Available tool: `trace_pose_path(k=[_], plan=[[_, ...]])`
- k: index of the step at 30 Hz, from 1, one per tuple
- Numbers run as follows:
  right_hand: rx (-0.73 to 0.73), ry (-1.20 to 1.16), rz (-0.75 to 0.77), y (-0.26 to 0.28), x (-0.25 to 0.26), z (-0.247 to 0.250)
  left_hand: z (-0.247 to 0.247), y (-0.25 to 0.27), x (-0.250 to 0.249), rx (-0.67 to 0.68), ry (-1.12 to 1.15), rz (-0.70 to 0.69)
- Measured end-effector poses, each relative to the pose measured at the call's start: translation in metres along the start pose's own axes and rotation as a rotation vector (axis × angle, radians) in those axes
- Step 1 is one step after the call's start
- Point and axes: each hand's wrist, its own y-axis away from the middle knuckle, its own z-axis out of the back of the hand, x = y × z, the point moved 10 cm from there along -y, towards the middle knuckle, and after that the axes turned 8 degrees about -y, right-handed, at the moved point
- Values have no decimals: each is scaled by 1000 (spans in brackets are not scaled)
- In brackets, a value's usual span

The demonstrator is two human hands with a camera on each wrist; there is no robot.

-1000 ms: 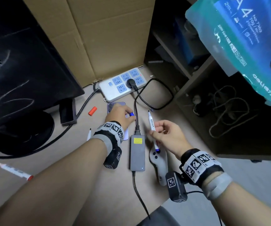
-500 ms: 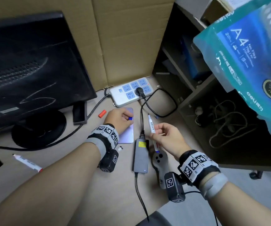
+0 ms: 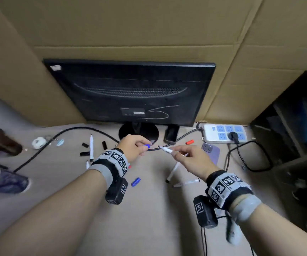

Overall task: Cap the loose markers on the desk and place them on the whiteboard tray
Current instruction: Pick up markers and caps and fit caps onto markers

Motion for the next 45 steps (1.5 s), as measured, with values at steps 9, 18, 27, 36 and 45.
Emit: trace_pose_path(k=[9, 18, 27, 36, 45], plan=[[146, 112, 98, 2, 46, -77, 34, 51, 57, 90, 148, 17], [177, 152, 92, 2, 52, -88, 48, 52, 61, 79, 83, -108], [162, 128, 115, -2, 57, -86, 43, 47, 42, 155, 70, -165], [273, 247, 152, -7, 54, -87, 44, 42, 19, 163, 100, -135], [250, 142, 180, -2, 62, -76, 34, 42, 2, 146, 74, -124]])
